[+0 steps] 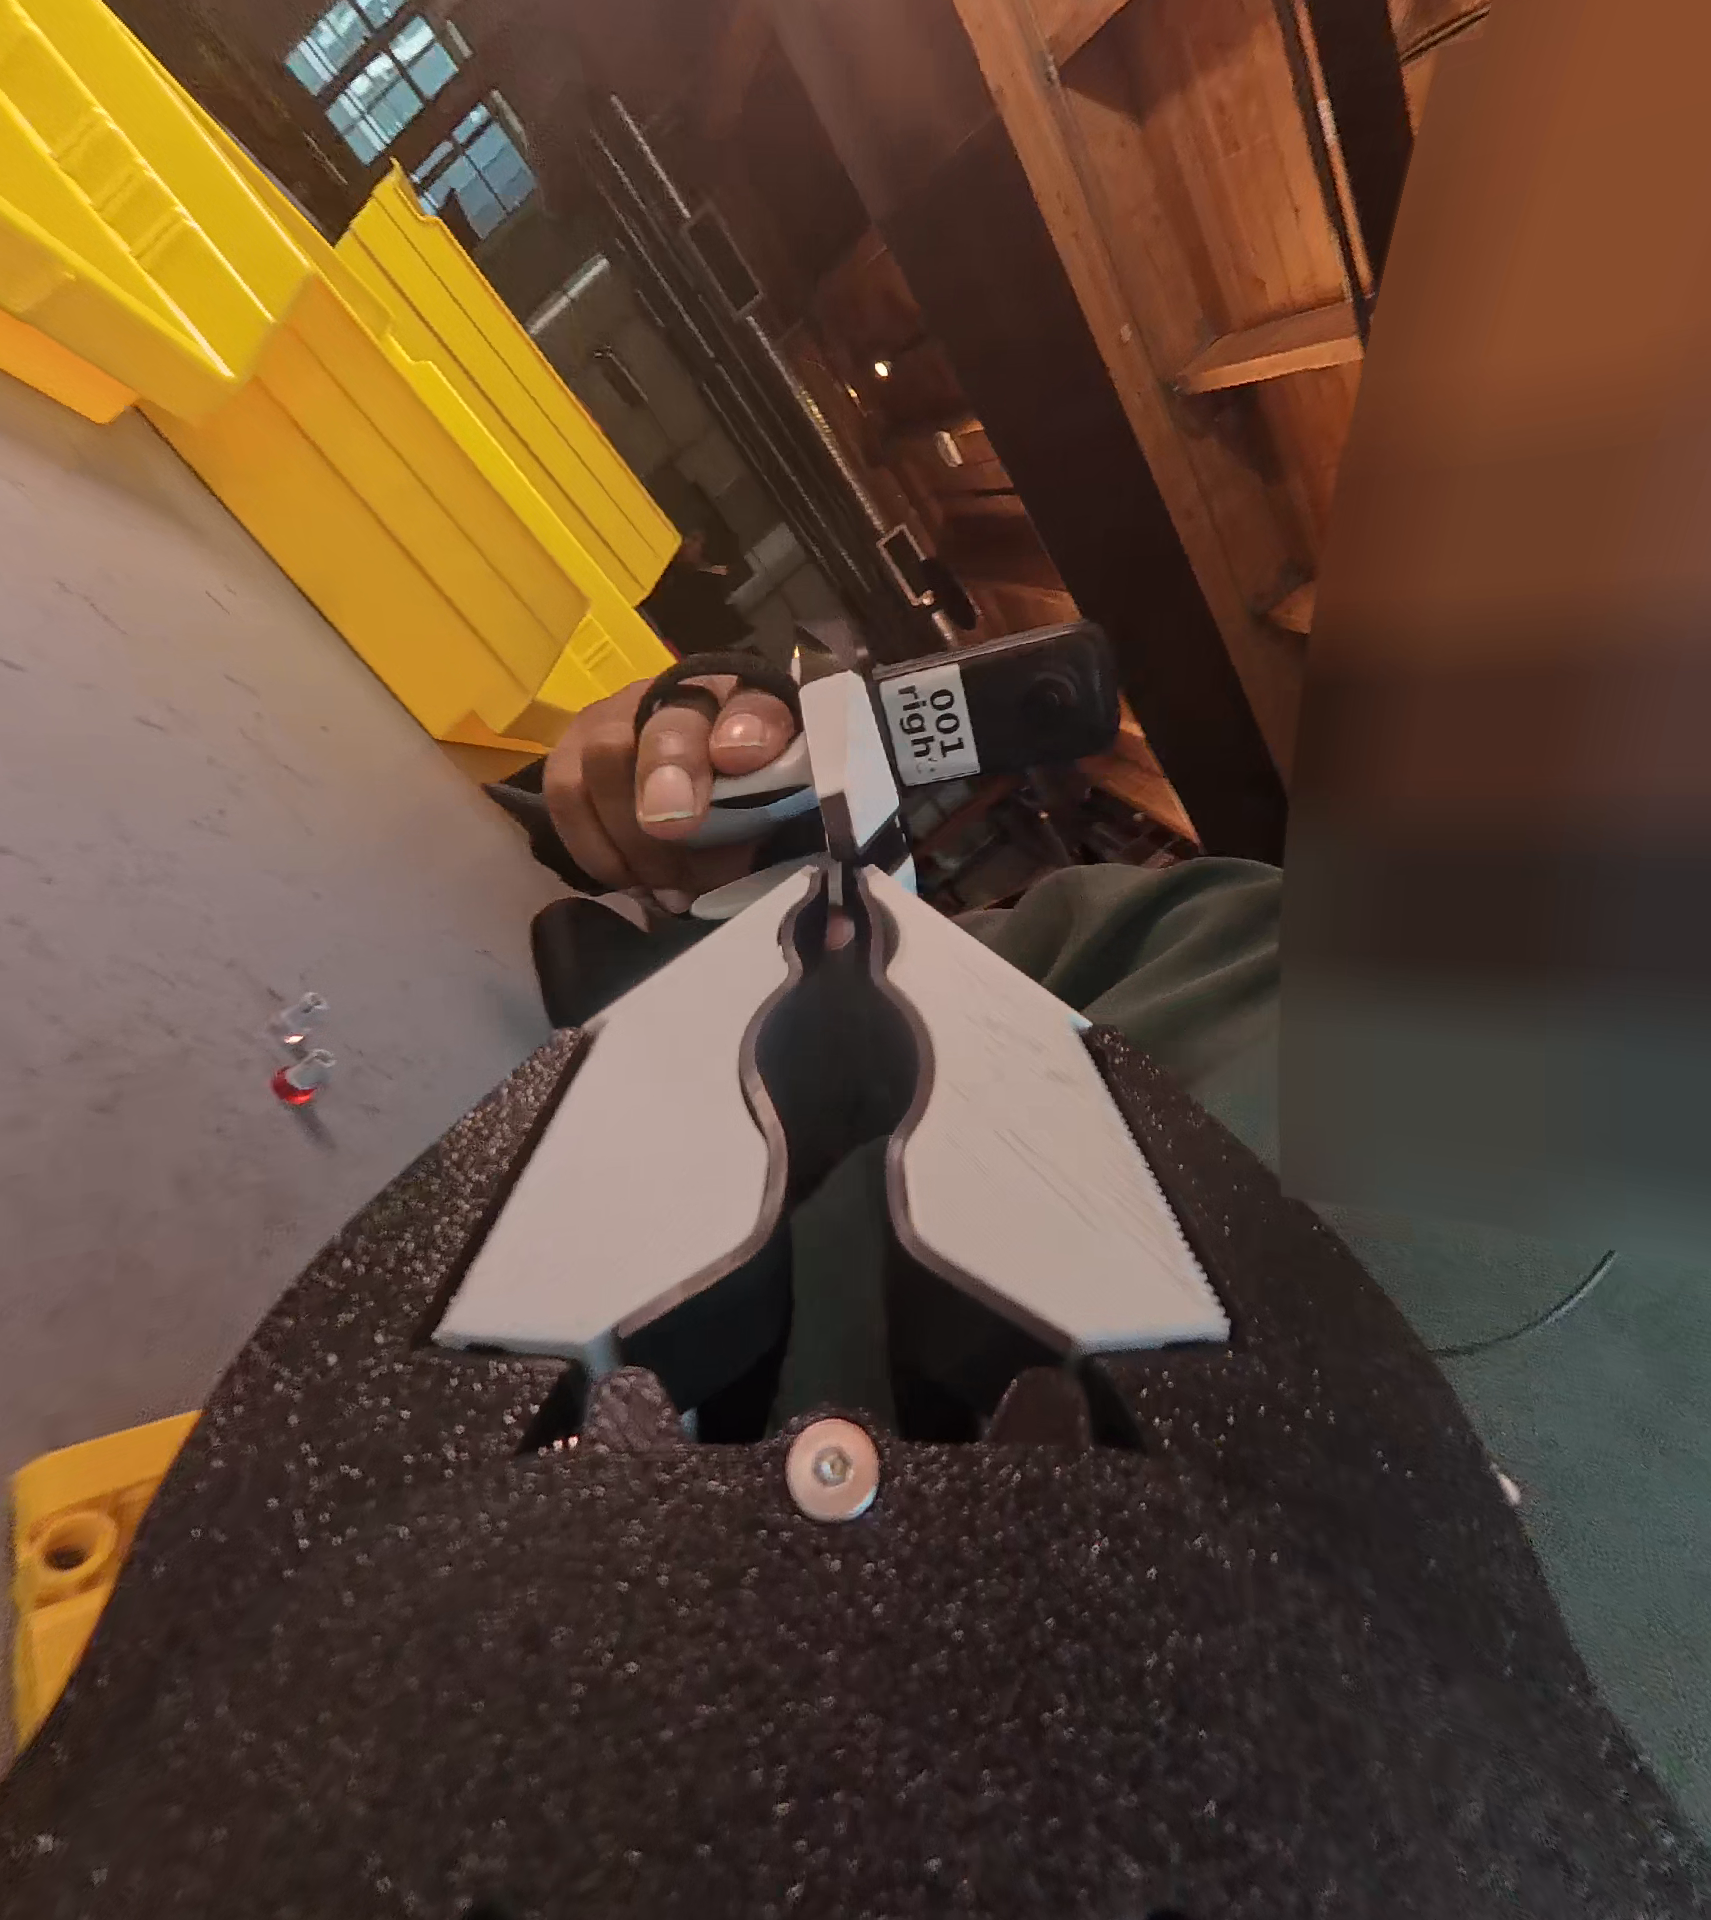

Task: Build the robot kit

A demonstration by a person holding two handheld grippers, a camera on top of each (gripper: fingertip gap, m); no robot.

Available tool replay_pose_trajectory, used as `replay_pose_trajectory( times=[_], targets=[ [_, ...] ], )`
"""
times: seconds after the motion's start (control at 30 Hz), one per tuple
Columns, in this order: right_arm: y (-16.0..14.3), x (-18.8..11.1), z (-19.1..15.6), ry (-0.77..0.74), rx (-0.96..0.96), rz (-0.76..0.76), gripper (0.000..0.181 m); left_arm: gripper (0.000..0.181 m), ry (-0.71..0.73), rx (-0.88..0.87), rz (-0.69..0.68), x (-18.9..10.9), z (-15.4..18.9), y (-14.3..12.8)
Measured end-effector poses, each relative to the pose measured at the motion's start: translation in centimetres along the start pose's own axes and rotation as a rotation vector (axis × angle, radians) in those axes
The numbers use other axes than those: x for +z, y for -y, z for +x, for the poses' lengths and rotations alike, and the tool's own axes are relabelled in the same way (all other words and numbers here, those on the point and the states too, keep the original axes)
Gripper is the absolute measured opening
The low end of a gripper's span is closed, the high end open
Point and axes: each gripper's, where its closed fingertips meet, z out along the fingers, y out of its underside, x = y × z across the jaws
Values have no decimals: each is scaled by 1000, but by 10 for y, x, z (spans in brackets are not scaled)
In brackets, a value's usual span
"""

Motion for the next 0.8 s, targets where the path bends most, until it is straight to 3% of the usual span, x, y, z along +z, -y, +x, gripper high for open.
replay_pose_trajectory(
  times=[0.1,0.2,0.43,0.57,0.73,0.8],
  targets=[
    [-4,-10,15,-30,62,-4,7,7,127,116,-12,-8,-11,5],
    [-14,-20,13,49,153,-65,7,12,257,262,-80,-15,-20,2],
    [-65,-37,-60,381,213,-392,8,23,489,564,-334,-22,-45,-23],
    [-89,-29,-75,404,174,-519,13,24,609,698,-491,-33,-63,-33],
    [-100,-13,-63,375,134,-587,16,23,728,780,-668,-58,-81,-42],
    [-99,-8,-58,371,128,-588,16,23,713,789,-735,-64,-82,-51]
  ],
)
